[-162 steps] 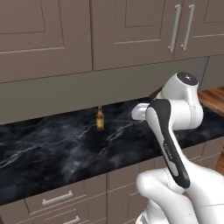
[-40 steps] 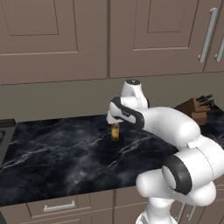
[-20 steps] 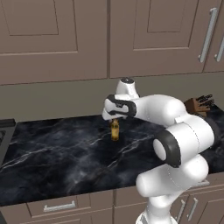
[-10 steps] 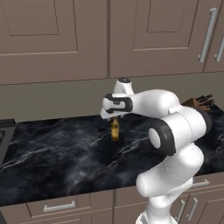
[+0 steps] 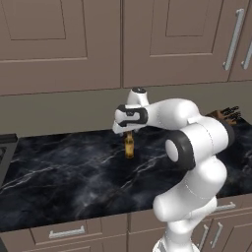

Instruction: Move the drinks to the dining counter.

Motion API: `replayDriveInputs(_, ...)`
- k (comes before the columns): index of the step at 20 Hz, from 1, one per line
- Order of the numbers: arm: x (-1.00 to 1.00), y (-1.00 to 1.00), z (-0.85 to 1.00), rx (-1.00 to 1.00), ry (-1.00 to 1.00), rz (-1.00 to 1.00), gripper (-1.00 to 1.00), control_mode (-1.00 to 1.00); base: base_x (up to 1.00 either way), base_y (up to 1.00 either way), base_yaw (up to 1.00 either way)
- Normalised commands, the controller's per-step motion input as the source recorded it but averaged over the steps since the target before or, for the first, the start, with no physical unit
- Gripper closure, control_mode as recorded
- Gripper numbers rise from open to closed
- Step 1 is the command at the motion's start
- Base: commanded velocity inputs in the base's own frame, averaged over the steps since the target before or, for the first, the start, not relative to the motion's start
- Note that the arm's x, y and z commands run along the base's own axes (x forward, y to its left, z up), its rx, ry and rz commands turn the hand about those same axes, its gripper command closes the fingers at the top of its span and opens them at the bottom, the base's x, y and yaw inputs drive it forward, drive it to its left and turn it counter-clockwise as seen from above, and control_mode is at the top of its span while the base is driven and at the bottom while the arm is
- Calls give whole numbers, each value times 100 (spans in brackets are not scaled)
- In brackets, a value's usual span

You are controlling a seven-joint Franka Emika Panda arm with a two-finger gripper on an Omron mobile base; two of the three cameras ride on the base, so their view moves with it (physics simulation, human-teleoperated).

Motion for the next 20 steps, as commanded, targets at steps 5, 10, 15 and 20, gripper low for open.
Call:
replayDriveInputs(5, 4, 0, -17, 0, -3, 3, -100, -100, 0, 0, 0)
replayDriveInputs(10, 0, 7, -37, 0, 0, 4, 100, -100, 0, 0, 0)
replayDriveInputs(15, 0, 0, -43, 0, 0, 4, 100, -100, 0, 0, 0)
replayDriveInputs(20, 0, 0, -57, 0, 0, 6, 100, -100, 0, 0, 0)
